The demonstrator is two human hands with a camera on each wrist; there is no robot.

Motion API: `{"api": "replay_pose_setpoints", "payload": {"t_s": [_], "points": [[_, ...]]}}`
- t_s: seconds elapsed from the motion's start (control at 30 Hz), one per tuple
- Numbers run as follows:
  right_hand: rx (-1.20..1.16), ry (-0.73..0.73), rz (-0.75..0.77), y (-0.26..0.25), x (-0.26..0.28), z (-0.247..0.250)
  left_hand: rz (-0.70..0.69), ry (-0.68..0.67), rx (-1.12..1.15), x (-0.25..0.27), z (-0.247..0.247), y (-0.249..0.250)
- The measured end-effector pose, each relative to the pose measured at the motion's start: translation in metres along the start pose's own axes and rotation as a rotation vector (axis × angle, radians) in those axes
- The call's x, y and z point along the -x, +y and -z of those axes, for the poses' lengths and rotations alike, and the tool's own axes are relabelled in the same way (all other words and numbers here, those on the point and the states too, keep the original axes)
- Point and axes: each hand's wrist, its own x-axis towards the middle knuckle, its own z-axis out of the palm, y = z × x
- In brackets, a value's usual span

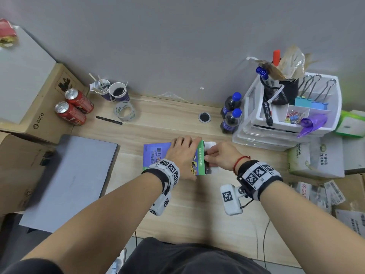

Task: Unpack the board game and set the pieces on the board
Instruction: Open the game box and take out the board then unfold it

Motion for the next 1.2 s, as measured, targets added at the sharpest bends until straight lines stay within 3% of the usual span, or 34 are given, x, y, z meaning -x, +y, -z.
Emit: {"api": "replay_pose_setpoints", "payload": {"t_s": [0.27,0.47,0.6,0.83,1.2], "points": [[-0.348,-0.112,-0.015,0.004,0.005,0.0,0.042,-0.028,0.038,0.001,0.003,0.002],[-0.316,-0.102,-0.042,0.005,0.003,0.001,0.007,-0.034,-0.003,-0.001,0.002,0.006],[-0.158,-0.084,-0.067,0.002,0.0,-0.007,-0.028,-0.092,-0.019,-0.003,0.002,0.007],[-0.098,0.007,-0.054,0.003,0.005,-0.007,0.037,-0.19,-0.022,-0.002,-0.006,-0.011],[-0.138,0.119,-0.031,-0.009,0.021,0.005,0.04,-0.126,0.021,-0.002,-0.013,-0.017]]}}
